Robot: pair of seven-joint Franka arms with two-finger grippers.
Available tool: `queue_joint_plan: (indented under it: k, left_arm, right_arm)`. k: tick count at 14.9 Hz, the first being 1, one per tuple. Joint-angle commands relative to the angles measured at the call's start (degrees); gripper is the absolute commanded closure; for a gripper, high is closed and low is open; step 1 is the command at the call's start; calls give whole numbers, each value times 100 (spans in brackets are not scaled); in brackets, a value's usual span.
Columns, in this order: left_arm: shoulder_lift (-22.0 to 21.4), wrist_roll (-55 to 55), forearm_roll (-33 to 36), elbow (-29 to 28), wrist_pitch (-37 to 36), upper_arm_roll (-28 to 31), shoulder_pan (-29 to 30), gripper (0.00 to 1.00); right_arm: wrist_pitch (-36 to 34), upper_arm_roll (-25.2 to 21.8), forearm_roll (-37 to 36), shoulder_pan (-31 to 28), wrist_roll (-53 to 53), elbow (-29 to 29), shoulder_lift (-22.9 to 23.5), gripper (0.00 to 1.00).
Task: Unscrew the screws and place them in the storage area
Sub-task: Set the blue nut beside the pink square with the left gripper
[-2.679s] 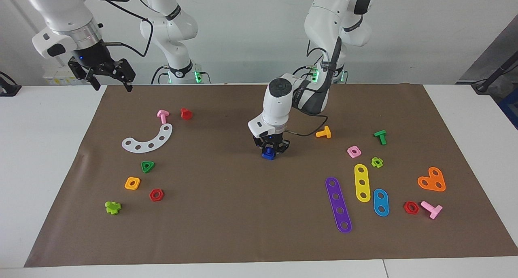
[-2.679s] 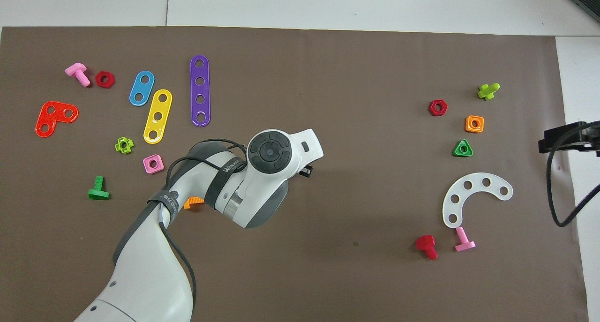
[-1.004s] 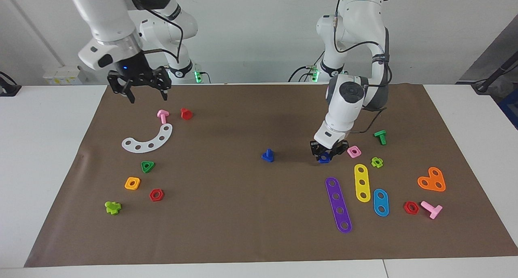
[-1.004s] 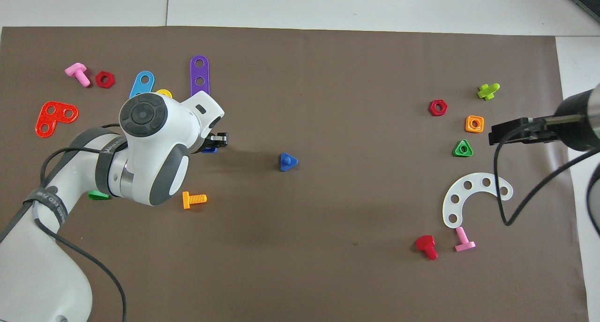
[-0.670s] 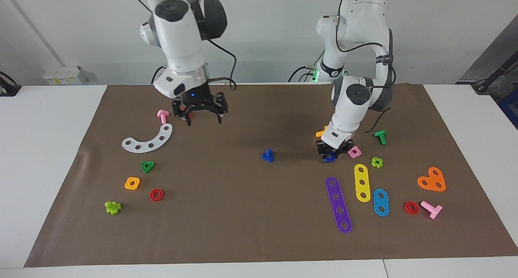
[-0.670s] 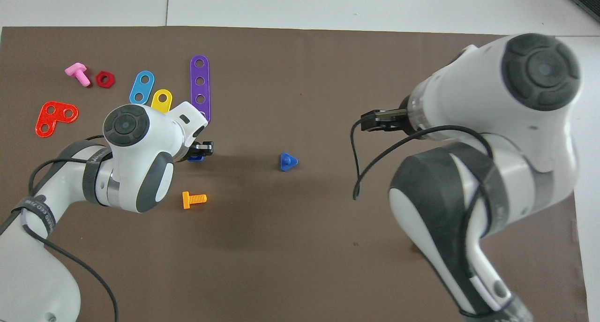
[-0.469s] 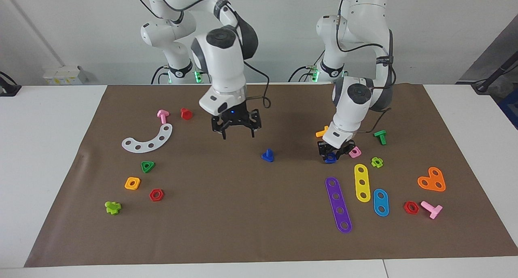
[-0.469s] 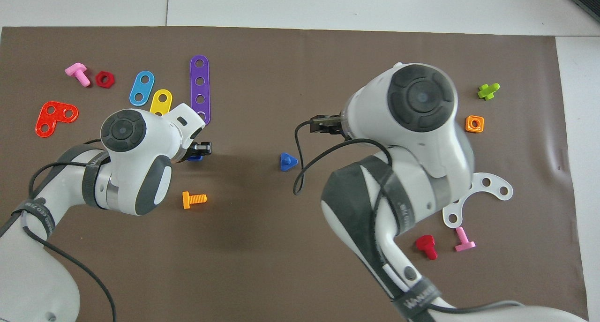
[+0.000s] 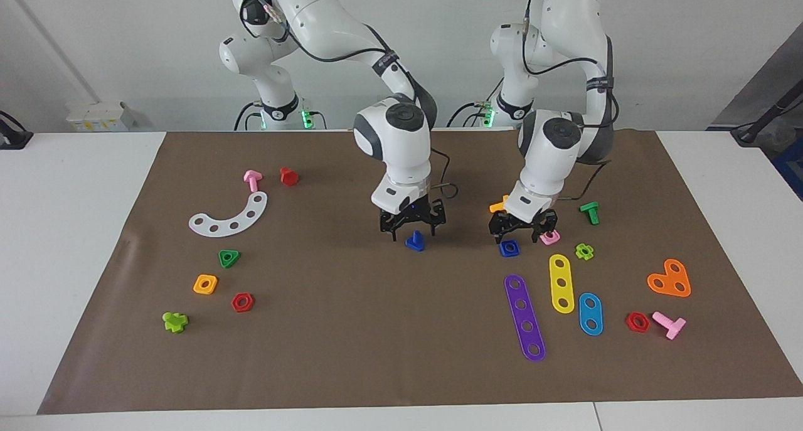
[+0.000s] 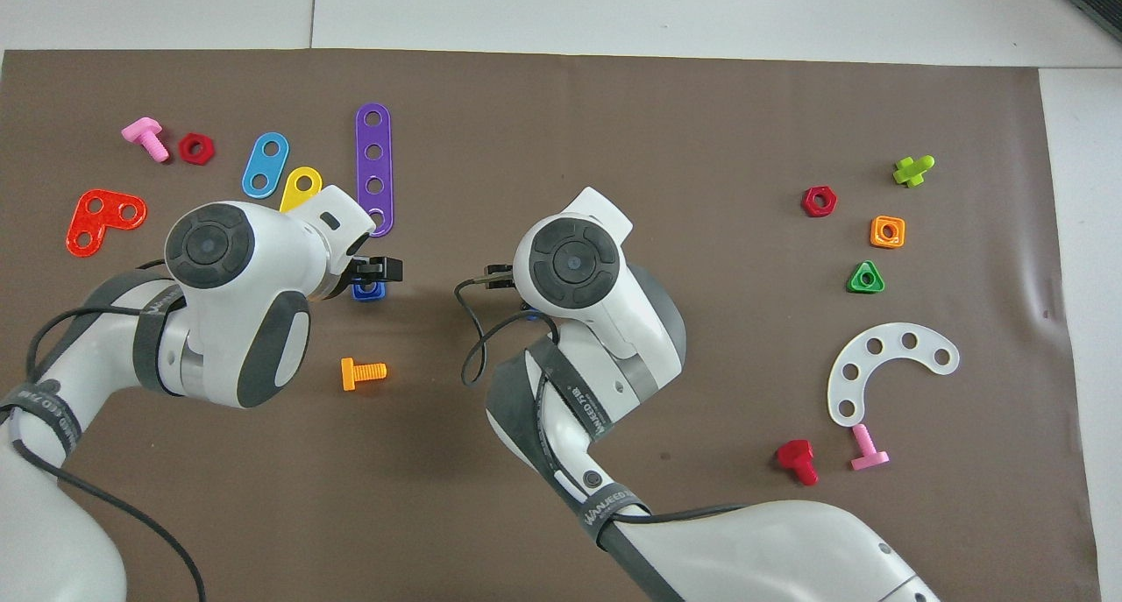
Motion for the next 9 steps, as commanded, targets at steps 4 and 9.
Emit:
queue_joint_plan:
  k: [4, 9]
  left_arm:
    - [-837, 1149, -4, 413, -1420, -39, 821, 0]
    - [-1242, 2037, -4, 798, -2034, -22, 1472, 0]
  right_arm:
    - [558, -5, -7, -3, -136, -649, -98, 6]
    - [515, 3, -16, 6, -259, -693, -124, 30]
